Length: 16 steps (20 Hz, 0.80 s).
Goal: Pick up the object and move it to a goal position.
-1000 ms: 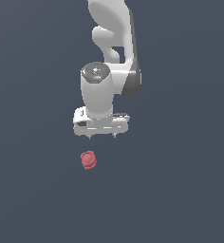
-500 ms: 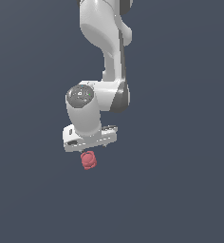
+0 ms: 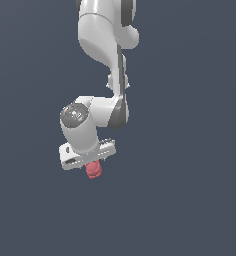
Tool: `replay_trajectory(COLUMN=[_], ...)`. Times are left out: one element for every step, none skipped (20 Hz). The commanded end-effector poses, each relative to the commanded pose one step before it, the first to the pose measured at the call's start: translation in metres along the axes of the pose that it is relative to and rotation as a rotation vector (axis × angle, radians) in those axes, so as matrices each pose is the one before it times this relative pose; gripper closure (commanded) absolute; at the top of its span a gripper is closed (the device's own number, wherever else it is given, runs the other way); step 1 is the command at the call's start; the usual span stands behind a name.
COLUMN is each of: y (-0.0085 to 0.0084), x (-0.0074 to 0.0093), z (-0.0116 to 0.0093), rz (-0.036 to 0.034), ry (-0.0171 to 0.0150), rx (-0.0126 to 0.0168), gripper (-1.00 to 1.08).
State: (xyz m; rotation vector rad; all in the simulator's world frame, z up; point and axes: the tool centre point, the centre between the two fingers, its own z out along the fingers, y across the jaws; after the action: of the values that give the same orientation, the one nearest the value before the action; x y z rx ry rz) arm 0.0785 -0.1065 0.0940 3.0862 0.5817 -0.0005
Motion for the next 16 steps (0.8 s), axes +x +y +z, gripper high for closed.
replay_trajectory(y=[0.00336,0.0007,0.00044,0.00016,-0.00059,0.00002,0.00006,0.00011,-0.00015,-0.00011,0.0002,-0.00019,-0.00005,-0.00005,-0.00008,-0.0001], x=[0.00088,0.00007,0.00003,0.0,-0.00052,-0.00001,-0.00004,-0.00007,0.00006,0.00002,-0.0002,-0.00002,-0.00015,-0.00017,-0.00012,-0.00004], z=[0.00316,0.00071,0.00043,0.00014,-0.00043,0.00043,0.00128,0.00212,0.00291,0.00374,0.00461,0.00535,0.00614,0.0063,0.0054,0.00447], rz=[-0.01427,-0.00262,-0.00154,-0.00049,0.00399,0.0,0.0,0.0,-0.00048,-0.00048,0.0,-0.00068,-0.00048,-0.00048,-0.00048,-0.00048], ry=[0.0006,-0.00003,-0.00002,-0.00001,-0.00071,0.0,0.0,0.0,0.00008,0.00008,0.0,0.00012,0.00008,0.00008,0.00008,0.00008], rx=[0.00062,0.00018,0.00011,0.00003,0.00002,0.0,0.0,0.0,0.0,0.0,0.0,0.0,0.0,0.0,0.0,0.0], gripper=[-0.92,-0.92,-0.92,-0.92,-0.92,-0.92,-0.92,-0.92,-0.92,-0.92,-0.92,-0.92,-0.92,-0.92,-0.92,-0.92])
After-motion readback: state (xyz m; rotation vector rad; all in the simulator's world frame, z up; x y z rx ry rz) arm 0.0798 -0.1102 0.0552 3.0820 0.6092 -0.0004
